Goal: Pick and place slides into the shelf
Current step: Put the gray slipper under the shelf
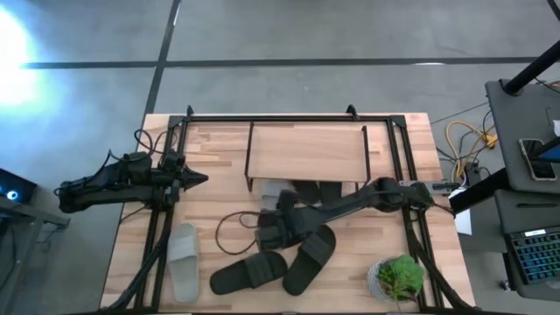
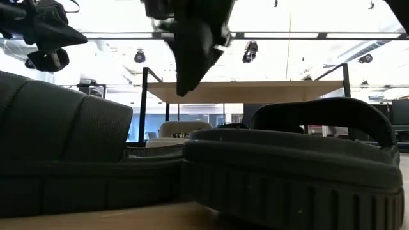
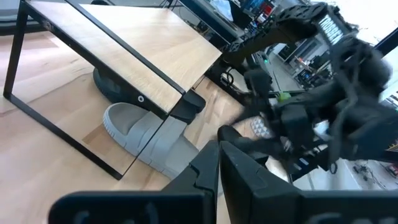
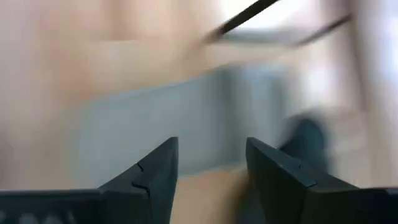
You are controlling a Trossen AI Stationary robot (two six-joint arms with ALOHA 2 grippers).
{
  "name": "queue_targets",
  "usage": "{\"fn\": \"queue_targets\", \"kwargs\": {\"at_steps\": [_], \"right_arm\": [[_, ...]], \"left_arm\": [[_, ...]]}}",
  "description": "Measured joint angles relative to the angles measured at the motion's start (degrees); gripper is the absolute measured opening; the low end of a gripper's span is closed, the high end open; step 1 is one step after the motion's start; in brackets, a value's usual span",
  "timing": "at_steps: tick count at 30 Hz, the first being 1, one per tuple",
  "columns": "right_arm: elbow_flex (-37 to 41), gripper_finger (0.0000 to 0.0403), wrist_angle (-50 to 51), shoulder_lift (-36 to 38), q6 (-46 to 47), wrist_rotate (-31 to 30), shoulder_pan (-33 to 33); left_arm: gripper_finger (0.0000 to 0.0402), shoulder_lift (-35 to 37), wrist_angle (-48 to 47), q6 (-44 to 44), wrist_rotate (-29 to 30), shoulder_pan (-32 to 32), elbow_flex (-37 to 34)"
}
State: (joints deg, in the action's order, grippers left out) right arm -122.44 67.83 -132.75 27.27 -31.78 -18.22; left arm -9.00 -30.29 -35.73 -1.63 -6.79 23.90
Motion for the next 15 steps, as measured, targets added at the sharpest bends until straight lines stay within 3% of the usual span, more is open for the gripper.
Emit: {"fn": "queue_targets", "kwargs": {"at_steps": [2,4,9,15], "right_arm": [[-1.9,0.0151,-0.2,0.2,11.5,12.3,0.4],[-2.6,0.0118,-1.7,0.2,18.3,18.5,0.8],[-2.9,0.0022,-9.0,0.1,22.3,22.0,1.1],[-2.0,0.0009,-17.7,-2.4,22.0,22.8,2.2]], "left_arm": [[0.0,-0.4,-1.0,-0.9,0.0,0.0,0.0],[0.0,-1.0,-2.5,-1.6,0.0,0.0,-0.4],[0.0,-2.7,-3.9,-5.4,-1.0,0.0,-2.7],[0.0,-3.3,-3.8,-6.0,-6.6,0.1,-6.0]]}}
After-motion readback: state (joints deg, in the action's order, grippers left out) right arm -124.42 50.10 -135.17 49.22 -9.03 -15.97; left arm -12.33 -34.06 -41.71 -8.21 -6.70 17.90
